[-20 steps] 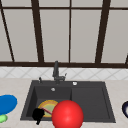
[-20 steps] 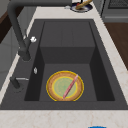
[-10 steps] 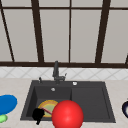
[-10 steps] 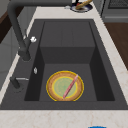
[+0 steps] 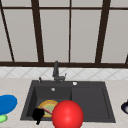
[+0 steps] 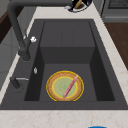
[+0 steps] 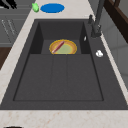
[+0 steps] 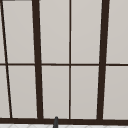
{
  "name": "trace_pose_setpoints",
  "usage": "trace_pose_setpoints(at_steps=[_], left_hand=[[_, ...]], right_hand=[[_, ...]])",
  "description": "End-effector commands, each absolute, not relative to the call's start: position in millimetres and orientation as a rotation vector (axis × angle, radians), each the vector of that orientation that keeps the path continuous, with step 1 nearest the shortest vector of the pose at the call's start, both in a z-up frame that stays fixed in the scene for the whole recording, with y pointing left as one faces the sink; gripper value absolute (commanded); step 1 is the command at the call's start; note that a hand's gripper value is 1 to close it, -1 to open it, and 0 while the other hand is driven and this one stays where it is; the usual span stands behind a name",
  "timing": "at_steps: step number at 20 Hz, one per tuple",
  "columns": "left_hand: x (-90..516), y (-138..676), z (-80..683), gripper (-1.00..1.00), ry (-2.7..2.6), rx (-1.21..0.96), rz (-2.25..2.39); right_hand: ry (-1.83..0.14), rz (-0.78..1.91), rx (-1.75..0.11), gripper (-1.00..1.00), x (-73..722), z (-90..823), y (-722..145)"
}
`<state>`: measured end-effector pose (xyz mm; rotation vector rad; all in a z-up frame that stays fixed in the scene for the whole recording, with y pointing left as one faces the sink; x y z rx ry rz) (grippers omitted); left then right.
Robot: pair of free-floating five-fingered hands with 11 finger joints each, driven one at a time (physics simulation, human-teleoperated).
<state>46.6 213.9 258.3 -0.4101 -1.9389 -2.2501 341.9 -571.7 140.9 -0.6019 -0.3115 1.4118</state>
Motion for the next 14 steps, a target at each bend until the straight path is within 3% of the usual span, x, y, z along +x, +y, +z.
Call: trace_pose_setpoints(at_steps=[1, 13, 14], left_hand=[[47, 214, 258, 0.00, -1.939, -0.410, -2.250], [47, 214, 258, 0.00, -1.939, -0.410, -2.250], [47, 214, 258, 0.00, -1.939, -0.410, -2.250]], right_hand=[[-0.281, 1.341, -0.599, -1.00, 344, 122, -586], [-0.412, 1.307, -0.546, -1.00, 334, 129, -596], [-0.417, 1.305, -0.548, 1.00, 333, 128, -596]])
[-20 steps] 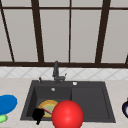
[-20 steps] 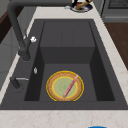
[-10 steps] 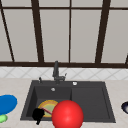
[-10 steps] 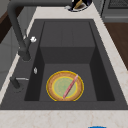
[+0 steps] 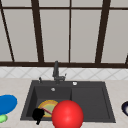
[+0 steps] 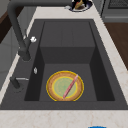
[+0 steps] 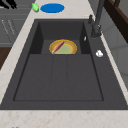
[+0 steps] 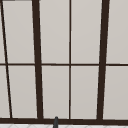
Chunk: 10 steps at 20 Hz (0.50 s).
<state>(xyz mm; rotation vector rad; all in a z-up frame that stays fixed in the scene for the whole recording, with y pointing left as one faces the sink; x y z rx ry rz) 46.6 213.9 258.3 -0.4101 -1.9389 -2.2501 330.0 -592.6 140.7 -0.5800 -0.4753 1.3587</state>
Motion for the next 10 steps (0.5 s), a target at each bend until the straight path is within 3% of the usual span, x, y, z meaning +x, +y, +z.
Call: trace_pose_setpoints(at_steps=[1, 10], left_hand=[[47, 214, 258, 0.00, -1.939, -0.410, -2.250], [47, 214, 258, 0.00, -1.939, -0.410, -2.250]], right_hand=[[-0.443, 1.306, -0.579, 1.00, 334, 126, -593], [-0.691, 1.195, -0.858, 1.00, 341, 117, -593]])
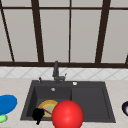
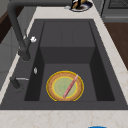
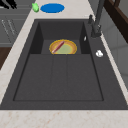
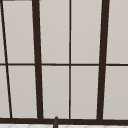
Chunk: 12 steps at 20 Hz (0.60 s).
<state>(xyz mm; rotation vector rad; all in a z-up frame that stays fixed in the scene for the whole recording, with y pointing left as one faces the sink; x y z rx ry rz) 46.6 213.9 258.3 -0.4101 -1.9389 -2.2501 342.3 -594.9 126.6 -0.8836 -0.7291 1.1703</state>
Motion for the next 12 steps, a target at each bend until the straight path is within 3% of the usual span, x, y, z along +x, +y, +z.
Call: trace_pose_setpoints(at_steps=[1, 12], left_hand=[[47, 214, 258, 0.00, -1.939, -0.410, -2.250], [47, 214, 258, 0.00, -1.939, -0.410, -2.250]], right_hand=[[-0.724, 1.169, -0.882, 1.00, 342, 122, -595], [-0.669, 1.183, -0.851, 1.00, 352, 168, -573]])
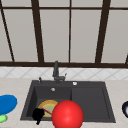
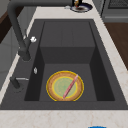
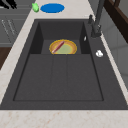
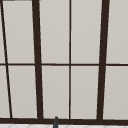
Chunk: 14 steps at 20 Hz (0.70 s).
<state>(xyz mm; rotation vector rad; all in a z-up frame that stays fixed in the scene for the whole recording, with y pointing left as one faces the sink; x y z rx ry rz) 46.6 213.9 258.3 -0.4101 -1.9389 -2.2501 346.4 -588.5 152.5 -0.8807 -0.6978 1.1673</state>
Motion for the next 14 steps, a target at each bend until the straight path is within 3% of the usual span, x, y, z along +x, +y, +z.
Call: trace_pose_setpoints(at_steps=[1, 14], left_hand=[[47, 214, 258, 0.00, -1.939, -0.410, -2.250], [47, 214, 258, 0.00, -1.939, -0.410, -2.250]], right_hand=[[-0.664, 1.182, -0.854, 1.00, 351, 175, -567], [-0.660, 1.173, -0.884, 1.00, 358, 235, -472]])
